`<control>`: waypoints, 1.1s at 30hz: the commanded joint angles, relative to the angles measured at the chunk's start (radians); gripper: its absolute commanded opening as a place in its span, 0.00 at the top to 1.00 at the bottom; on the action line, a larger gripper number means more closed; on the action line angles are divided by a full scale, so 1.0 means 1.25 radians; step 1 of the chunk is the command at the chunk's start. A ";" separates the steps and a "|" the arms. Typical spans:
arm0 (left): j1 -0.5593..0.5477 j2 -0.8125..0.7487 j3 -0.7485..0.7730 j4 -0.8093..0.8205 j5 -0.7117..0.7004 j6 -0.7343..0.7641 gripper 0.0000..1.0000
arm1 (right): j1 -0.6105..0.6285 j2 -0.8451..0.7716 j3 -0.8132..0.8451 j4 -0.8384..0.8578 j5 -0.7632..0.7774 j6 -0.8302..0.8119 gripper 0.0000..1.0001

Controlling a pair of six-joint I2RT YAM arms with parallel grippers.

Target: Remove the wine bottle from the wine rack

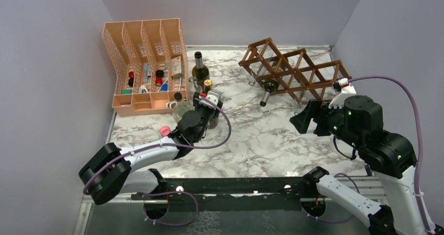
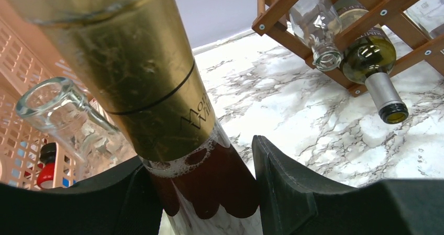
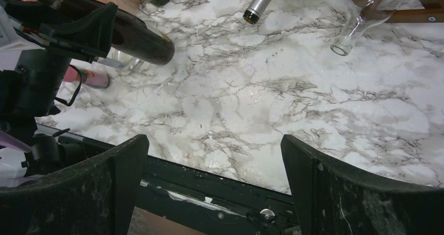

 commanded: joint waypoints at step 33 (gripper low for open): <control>0.006 -0.454 0.048 -0.304 0.379 -0.174 0.01 | 0.002 -0.058 -0.175 0.028 -0.023 0.029 0.00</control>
